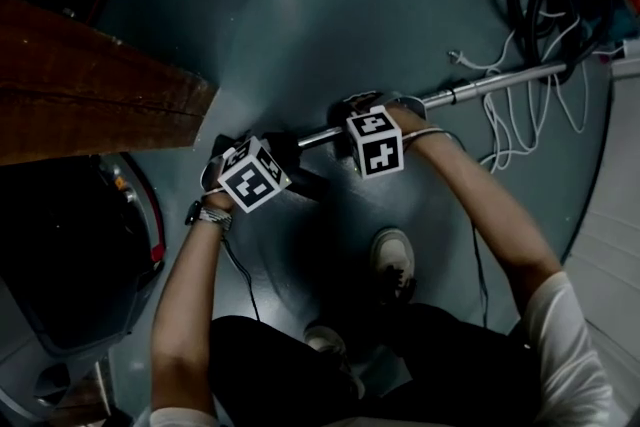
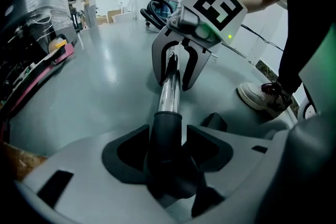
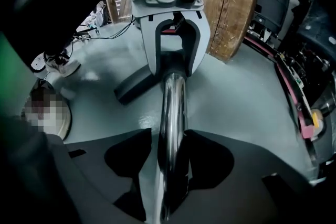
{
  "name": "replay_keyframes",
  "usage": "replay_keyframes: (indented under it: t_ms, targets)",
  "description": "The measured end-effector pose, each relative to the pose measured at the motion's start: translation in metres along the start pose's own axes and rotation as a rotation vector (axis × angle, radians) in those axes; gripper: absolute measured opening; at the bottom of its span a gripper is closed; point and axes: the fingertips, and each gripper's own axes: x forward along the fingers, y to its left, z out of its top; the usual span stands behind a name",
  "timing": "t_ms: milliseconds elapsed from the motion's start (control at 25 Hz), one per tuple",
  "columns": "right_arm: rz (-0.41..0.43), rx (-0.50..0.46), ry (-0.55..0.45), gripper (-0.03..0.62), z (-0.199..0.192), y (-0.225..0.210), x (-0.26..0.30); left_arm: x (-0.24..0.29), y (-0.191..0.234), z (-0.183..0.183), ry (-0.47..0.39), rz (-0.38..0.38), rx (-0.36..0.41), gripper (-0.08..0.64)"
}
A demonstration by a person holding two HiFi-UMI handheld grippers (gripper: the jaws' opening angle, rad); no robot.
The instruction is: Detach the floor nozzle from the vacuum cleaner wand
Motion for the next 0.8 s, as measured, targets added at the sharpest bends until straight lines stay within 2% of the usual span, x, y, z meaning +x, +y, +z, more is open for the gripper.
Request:
replay_keyframes:
  t_ms: [120,240,280,520,800]
  targets:
    - [-0.029,-0.017,0.006,0.218,-0.002,-0.002,0.001,0.012,-0.001,-0.003,0.048,-0.006,0.048,0.212]
    - [-0.087,-0.031,0.010,0.156,-0.003,-0.008,0.001,0.022,0.001,-0.006,0.091,-0.007,0.104,0.177]
    - [-0.096,-0.029,0.008,0.155,-0.004,-0.009,0.001,0.024,0.001,-0.006,0.095,-0.009,0.112,0.173]
    - [-0.100,-0.002,-0.025,0.149,-0.004,-0.009,0.000,0.029,0.001,-0.005,0.055,-0.016,0.052,0.167]
    - [-0.111,0.002,-0.012,0.149,-0.004,-0.009,0.000,0.026,0.002,-0.005,0.092,0.044,0.099,0.167]
